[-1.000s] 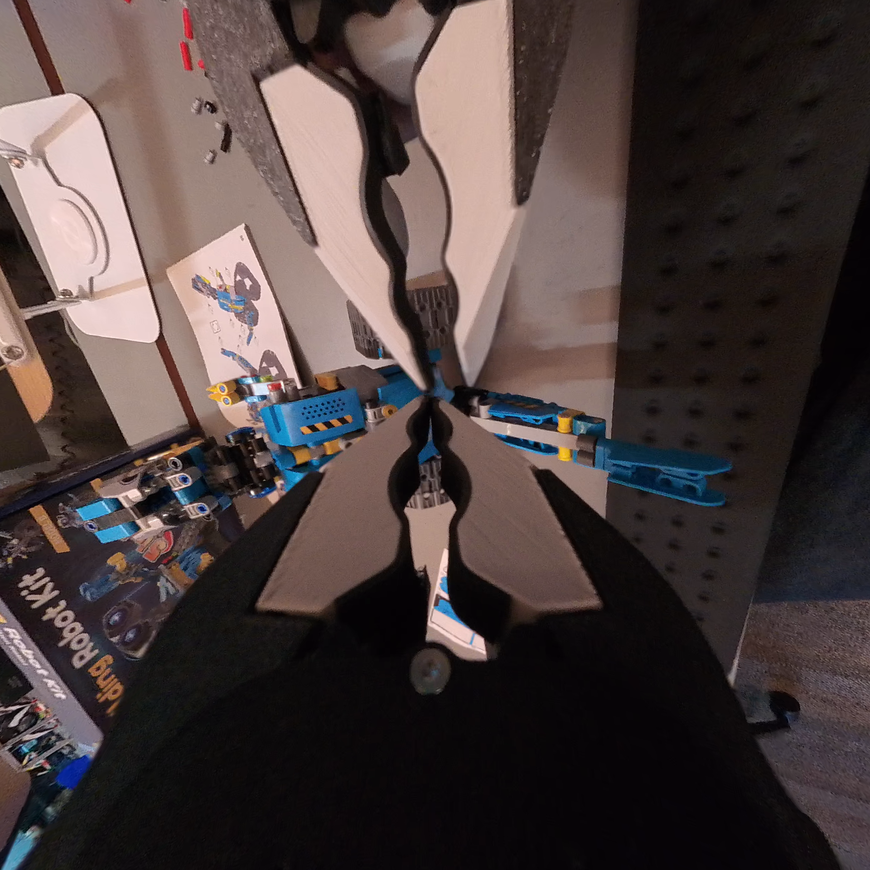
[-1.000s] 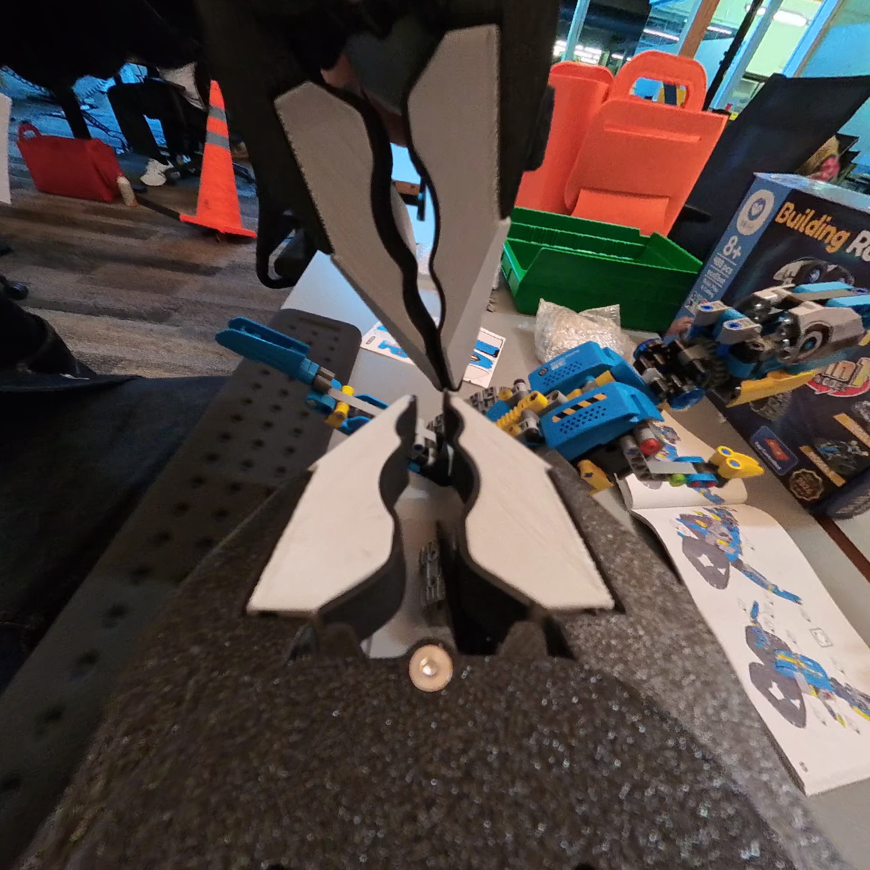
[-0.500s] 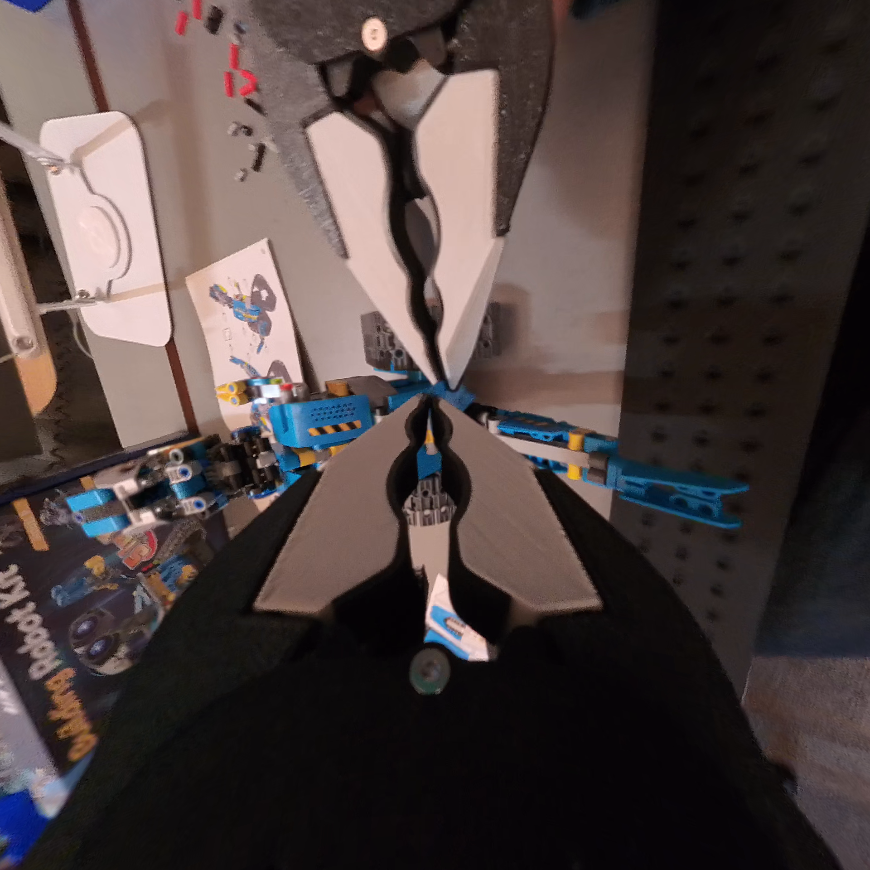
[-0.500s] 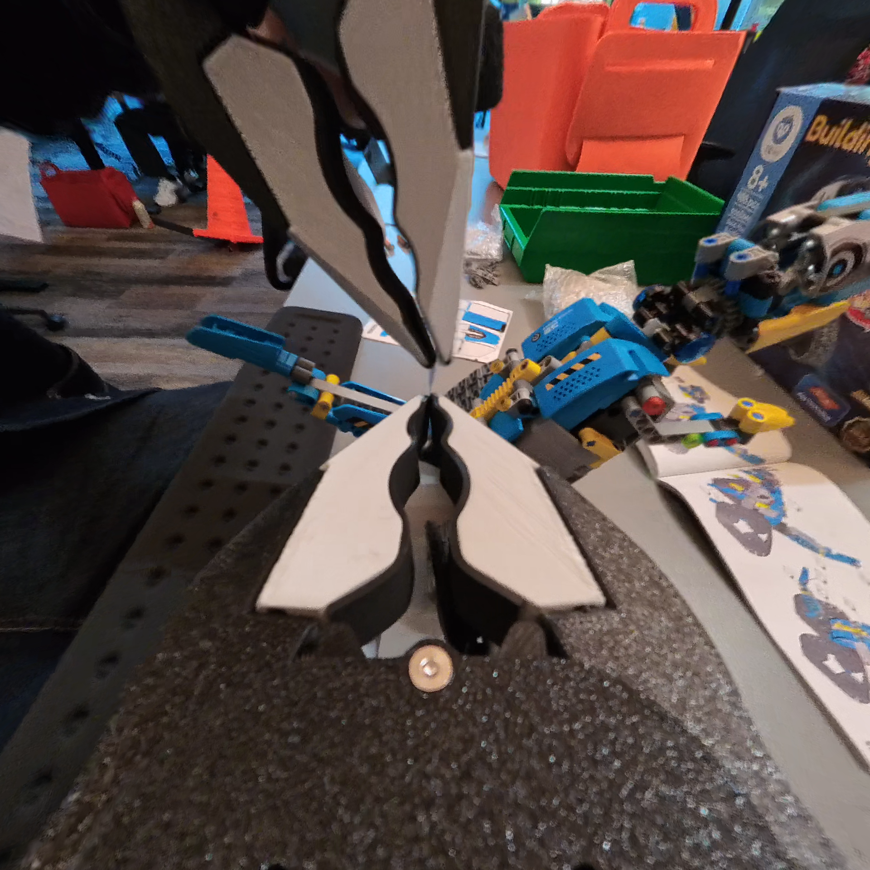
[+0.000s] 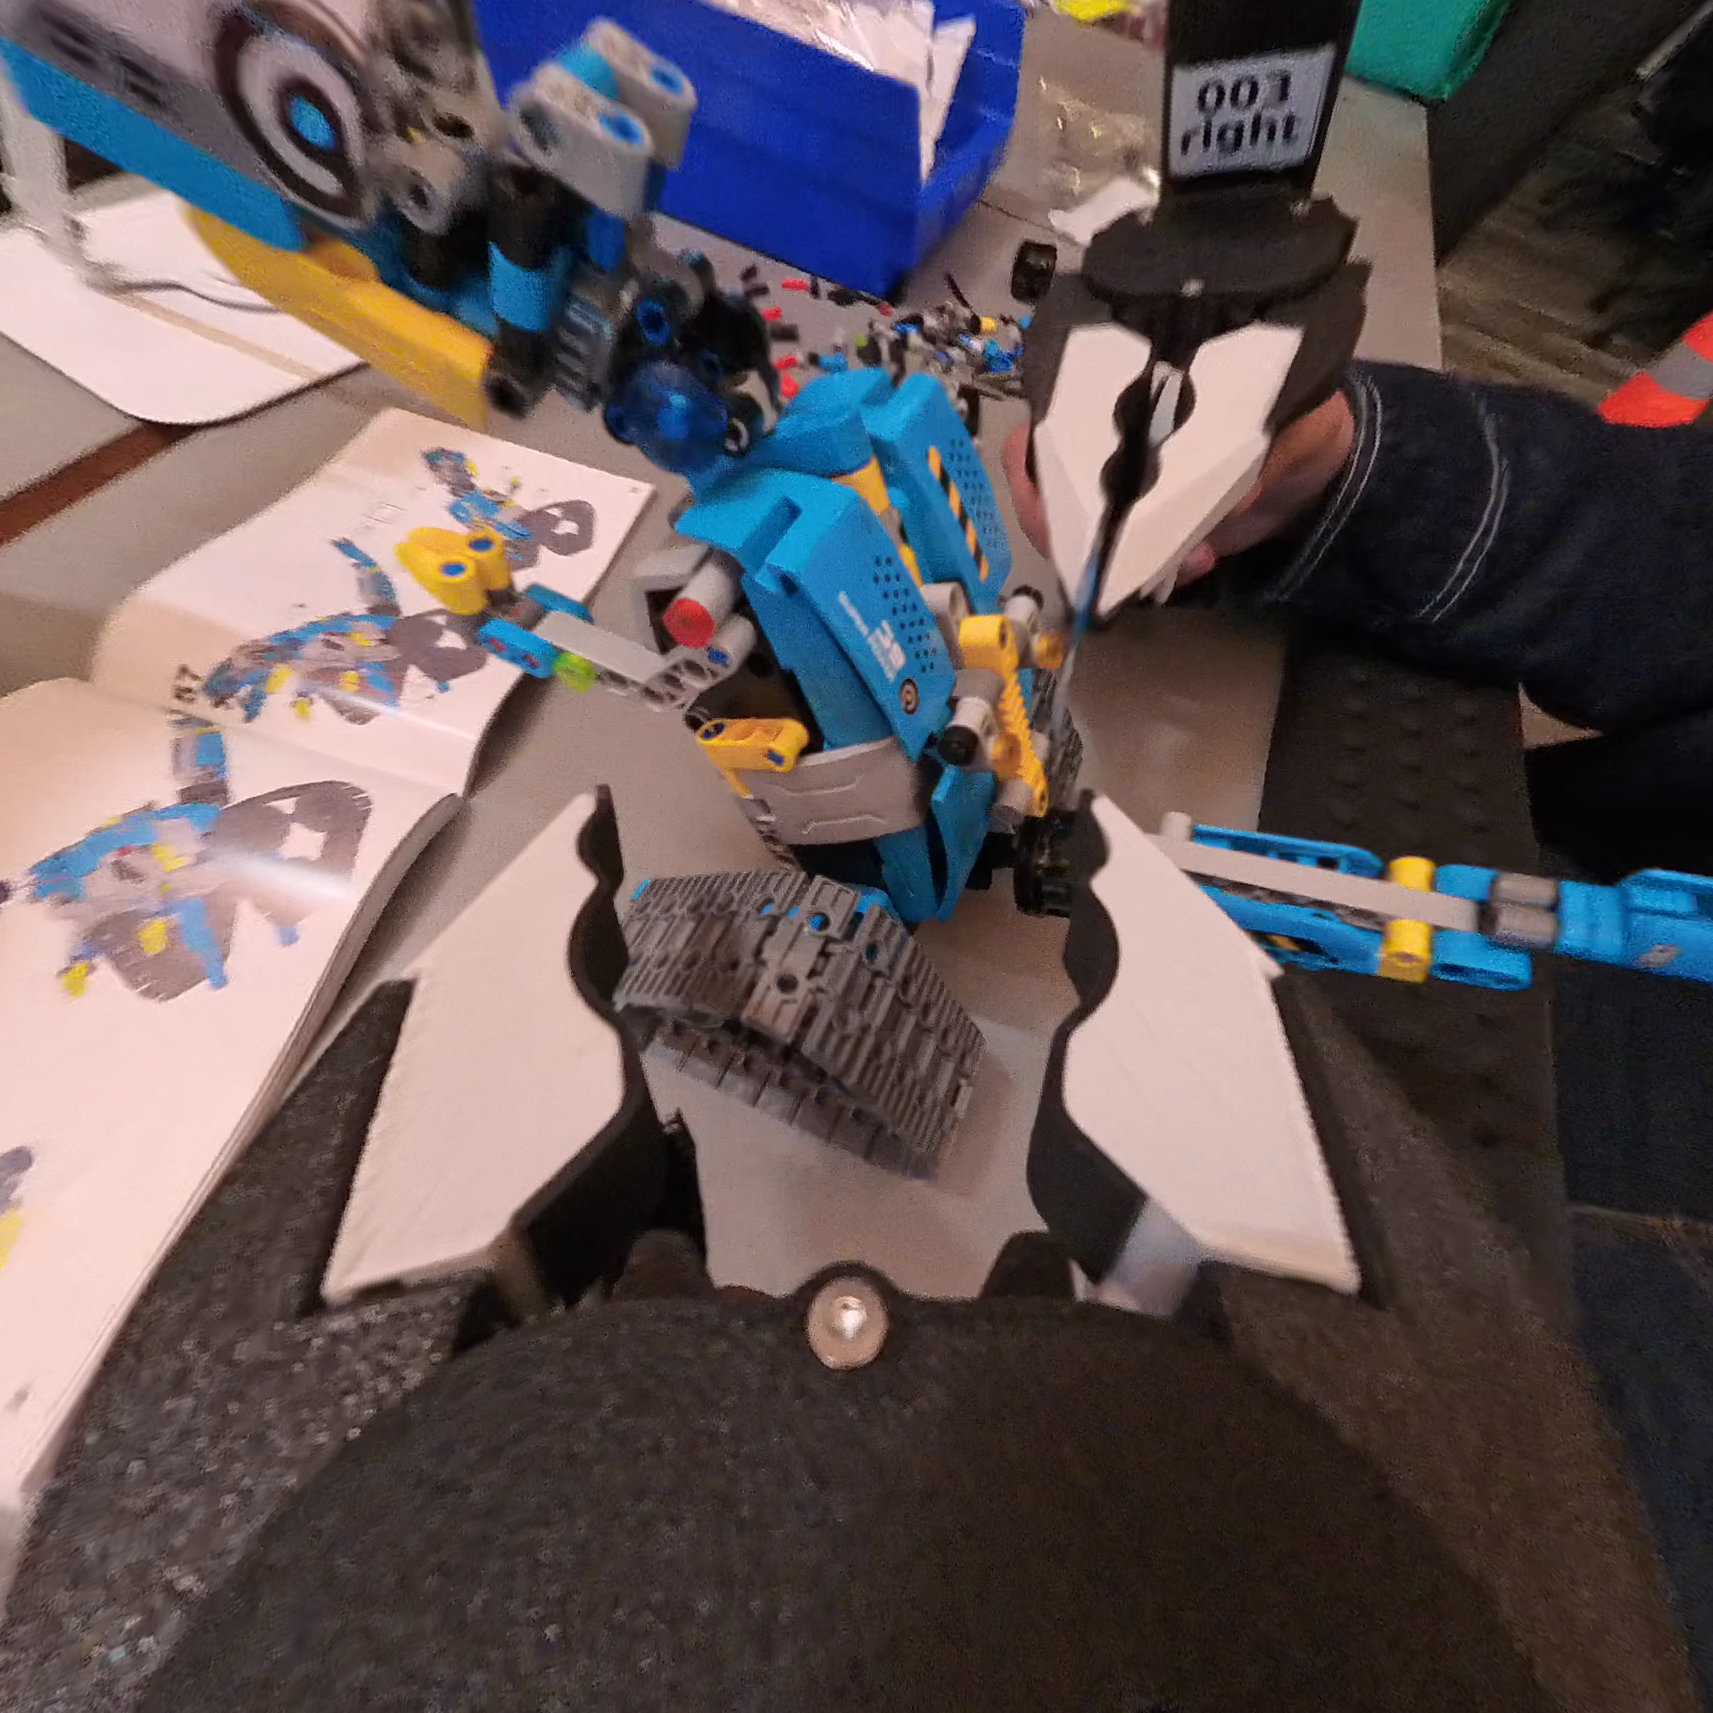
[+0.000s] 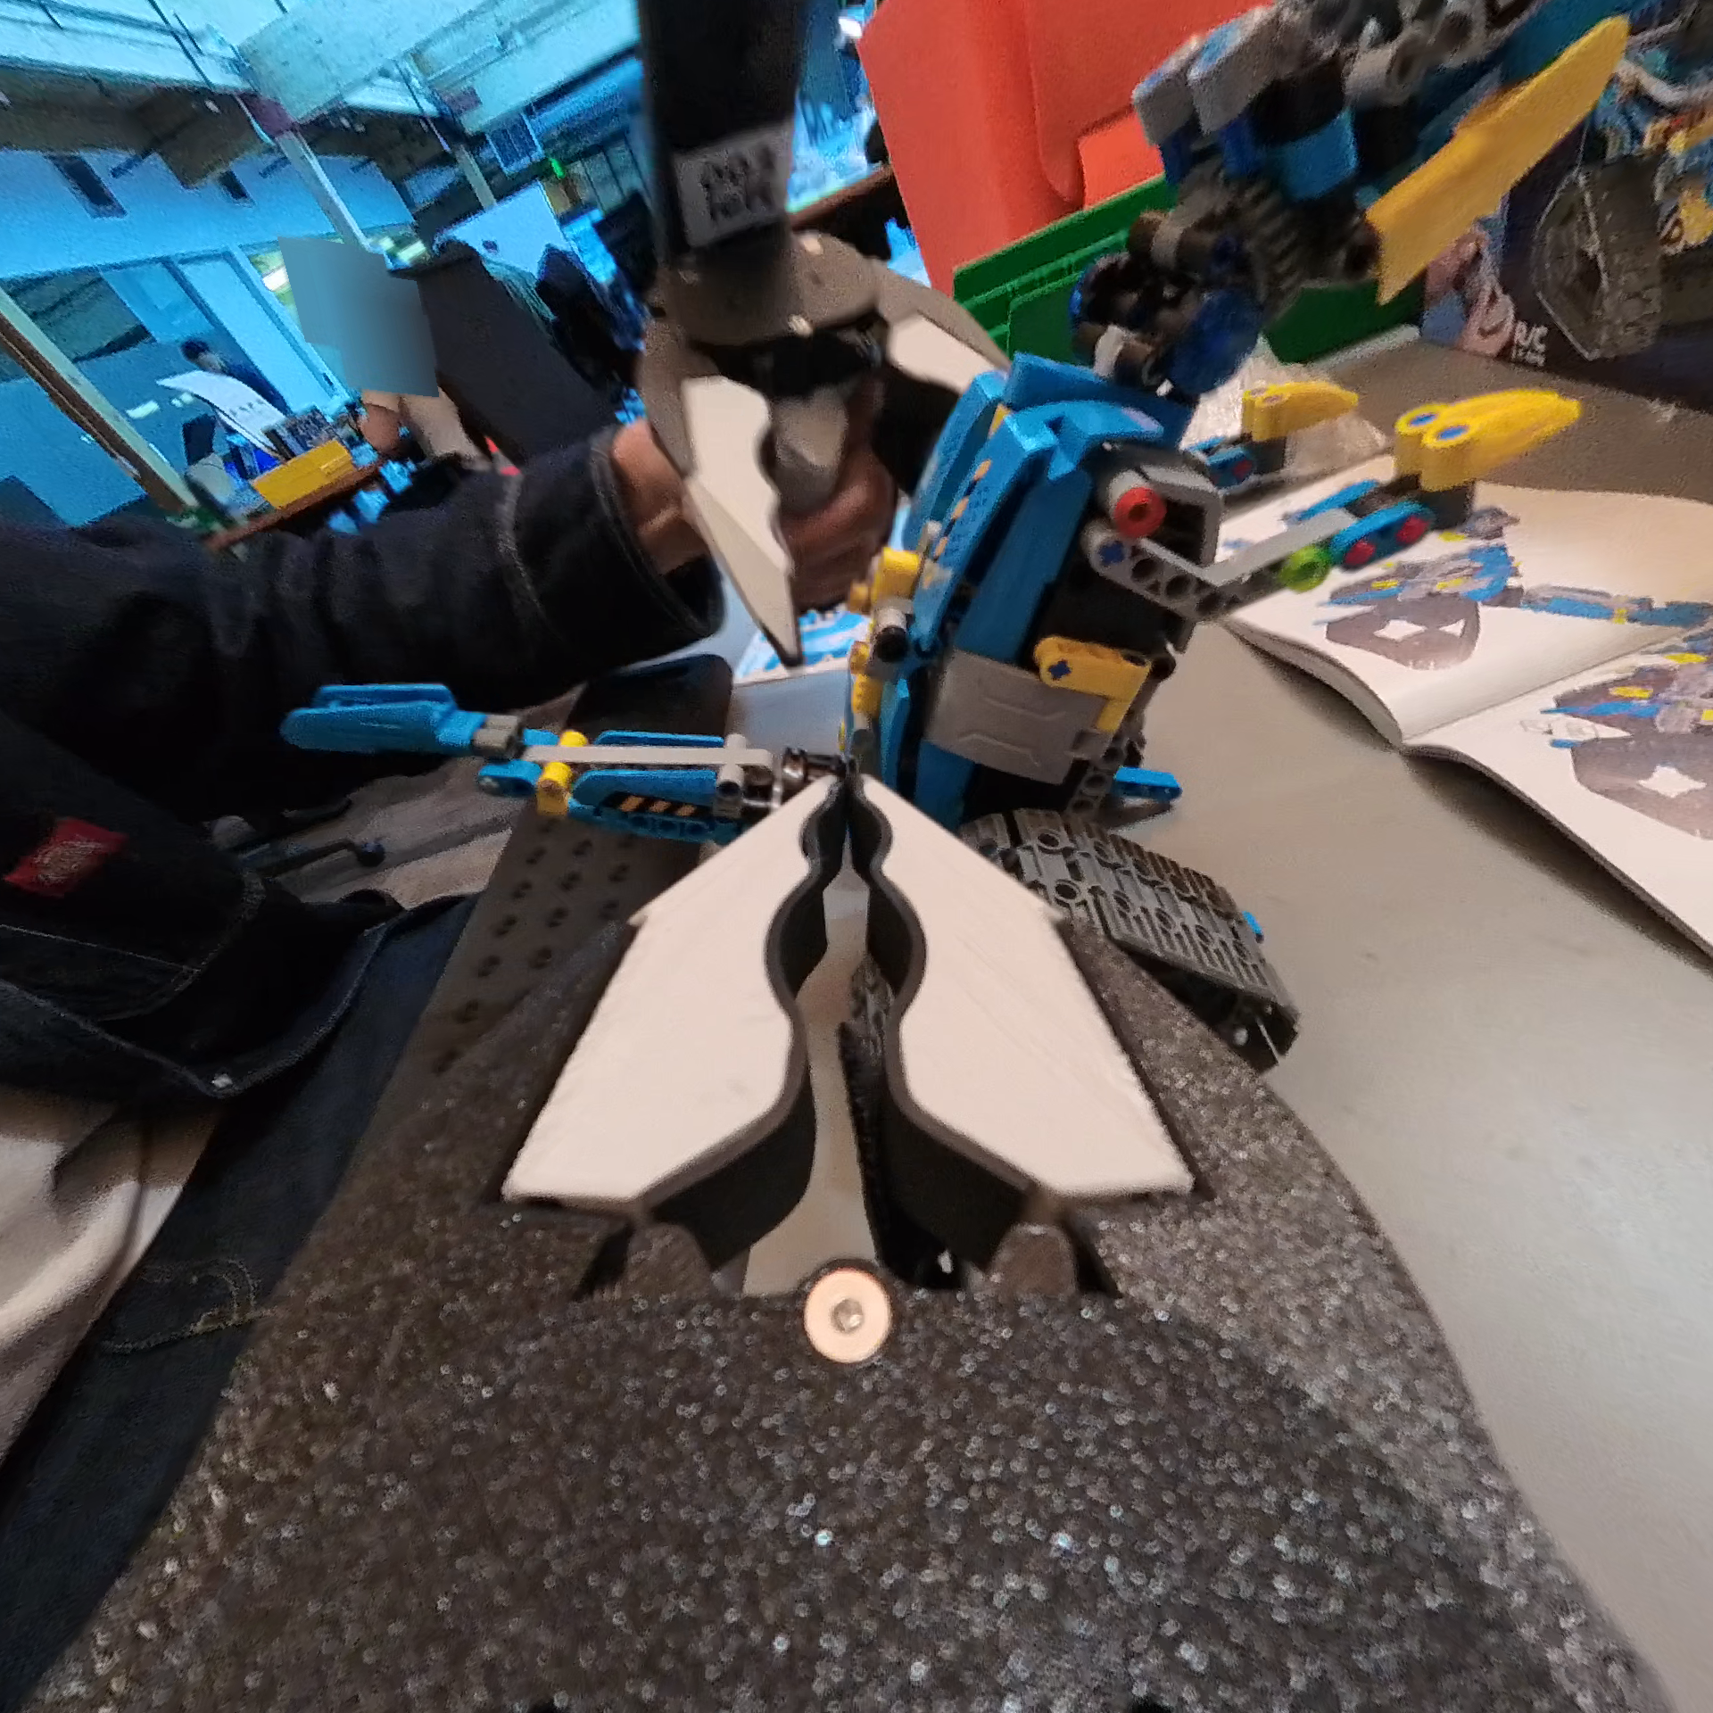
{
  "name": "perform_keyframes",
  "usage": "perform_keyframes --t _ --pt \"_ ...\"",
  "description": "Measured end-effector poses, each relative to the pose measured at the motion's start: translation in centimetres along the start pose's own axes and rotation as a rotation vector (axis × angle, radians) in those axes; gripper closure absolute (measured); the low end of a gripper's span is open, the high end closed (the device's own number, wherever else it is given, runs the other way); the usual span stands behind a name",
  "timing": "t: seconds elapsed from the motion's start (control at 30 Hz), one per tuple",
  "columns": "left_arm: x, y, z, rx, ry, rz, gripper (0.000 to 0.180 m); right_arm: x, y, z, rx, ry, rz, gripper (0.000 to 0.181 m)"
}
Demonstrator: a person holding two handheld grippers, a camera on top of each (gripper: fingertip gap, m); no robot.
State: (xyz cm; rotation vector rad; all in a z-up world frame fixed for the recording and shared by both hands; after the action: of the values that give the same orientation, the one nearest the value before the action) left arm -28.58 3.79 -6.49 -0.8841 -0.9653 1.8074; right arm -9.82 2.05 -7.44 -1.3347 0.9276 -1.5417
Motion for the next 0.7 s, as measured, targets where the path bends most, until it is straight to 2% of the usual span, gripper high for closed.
perform_keyframes --t 0.1,0.13,0.27,0.4,0.5,0.57,0.63,0.7 --pt "0.7 0.4 -1.8 0.060 0.082 0.016 0.071 0.8 -1.0 0.7 -0.086 -0.060 -0.012 0.181" --pt "1.0 0.6 -2.3 0.075 0.117 0.037 0.072 0.8 -1.2 1.0 -0.103 -0.069 -0.015 0.181" --pt "1.5 0.6 -3.7 0.084 0.246 0.103 0.084 0.6 -1.2 1.5 -0.118 -0.071 -0.035 0.181" --pt "0.6 0.0 -4.1 0.024 0.338 0.305 0.118 0.2 -1.4 2.3 -0.114 -0.060 -0.062 0.181" --pt "0.3 0.0 -4.5 -0.017 0.359 0.339 0.119 0.4 -2.6 4.0 -0.153 -0.082 -0.128 0.181" --pt "0.5 -0.1 -4.5 -0.022 0.371 0.377 0.119 0.0 -2.8 4.9 -0.085 -0.097 -0.200 0.181" --pt "1.2 -0.2 -4.6 -0.051 0.404 0.486 0.119 -1.4 -3.6 5.0 0.001 -0.052 -0.170 0.181" --pt "1.9 -0.5 -4.7 -0.087 0.449 0.588 0.120 -2.5 -4.4 4.4 0.076 -0.124 -0.142 0.181"
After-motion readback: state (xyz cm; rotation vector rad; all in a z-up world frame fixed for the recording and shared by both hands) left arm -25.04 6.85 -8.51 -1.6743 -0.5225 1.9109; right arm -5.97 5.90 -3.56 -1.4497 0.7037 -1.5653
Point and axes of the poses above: each gripper's, where its closed fingertips meet, z back along the fingers, y out of its underside, x = y × z across the jaws, the point moved 7 cm from there along z, back along the fingers, and after that the axes turned 2 degrees about -x, right-handed, at the moved point
